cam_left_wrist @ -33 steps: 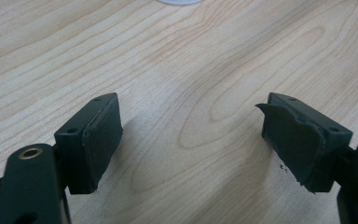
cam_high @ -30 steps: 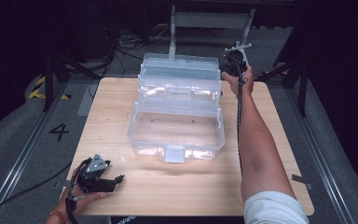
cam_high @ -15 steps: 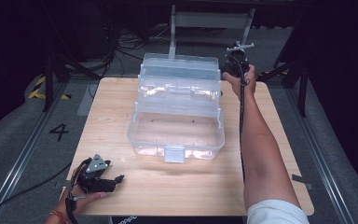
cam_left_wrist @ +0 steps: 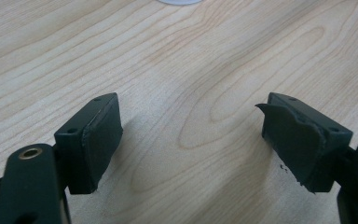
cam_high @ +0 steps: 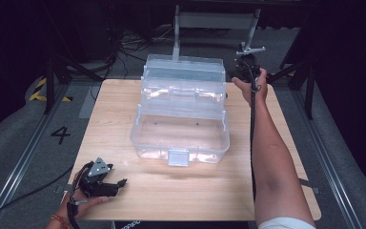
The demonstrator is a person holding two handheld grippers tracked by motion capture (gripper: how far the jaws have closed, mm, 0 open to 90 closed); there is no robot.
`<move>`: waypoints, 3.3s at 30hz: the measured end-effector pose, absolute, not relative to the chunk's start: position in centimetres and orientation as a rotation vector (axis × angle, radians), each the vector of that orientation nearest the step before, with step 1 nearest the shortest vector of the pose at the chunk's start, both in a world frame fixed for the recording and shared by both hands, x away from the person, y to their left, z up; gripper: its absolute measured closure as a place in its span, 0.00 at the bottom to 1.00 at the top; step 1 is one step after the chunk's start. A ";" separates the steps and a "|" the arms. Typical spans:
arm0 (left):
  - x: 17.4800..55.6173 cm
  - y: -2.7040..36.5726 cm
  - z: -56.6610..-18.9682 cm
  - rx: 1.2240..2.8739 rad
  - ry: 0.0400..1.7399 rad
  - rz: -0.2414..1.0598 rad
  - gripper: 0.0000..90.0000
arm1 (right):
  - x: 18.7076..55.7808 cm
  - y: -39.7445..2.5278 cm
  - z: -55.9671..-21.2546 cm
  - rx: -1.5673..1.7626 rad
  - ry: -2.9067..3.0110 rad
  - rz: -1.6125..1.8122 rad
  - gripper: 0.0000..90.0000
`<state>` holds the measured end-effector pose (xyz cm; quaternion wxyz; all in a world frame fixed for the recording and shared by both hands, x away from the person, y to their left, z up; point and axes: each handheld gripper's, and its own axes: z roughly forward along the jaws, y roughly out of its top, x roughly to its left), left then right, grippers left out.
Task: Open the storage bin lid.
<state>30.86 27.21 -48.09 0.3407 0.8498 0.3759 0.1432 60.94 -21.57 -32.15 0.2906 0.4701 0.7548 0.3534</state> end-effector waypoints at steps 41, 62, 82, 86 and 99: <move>30.9 27.2 -48.1 2.206 0.977 0.380 0.23 | 52.3 -23.4 -32.1 1.062 2.086 0.952 0.44; 30.9 27.2 -48.1 2.207 0.976 0.385 0.23 | 47.2 -24.0 -32.7 0.921 2.175 0.976 0.42; 30.9 27.2 -48.1 2.211 0.980 0.375 0.22 | 42.7 -26.8 -35.9 0.878 2.231 0.953 0.42; 30.9 27.2 -48.1 2.210 0.982 0.379 0.22 | 41.6 -27.2 -37.0 0.871 2.251 0.944 0.41; 30.9 27.2 -48.1 2.216 0.974 0.381 0.22 | 37.7 -29.5 -40.2 0.877 2.231 0.883 0.32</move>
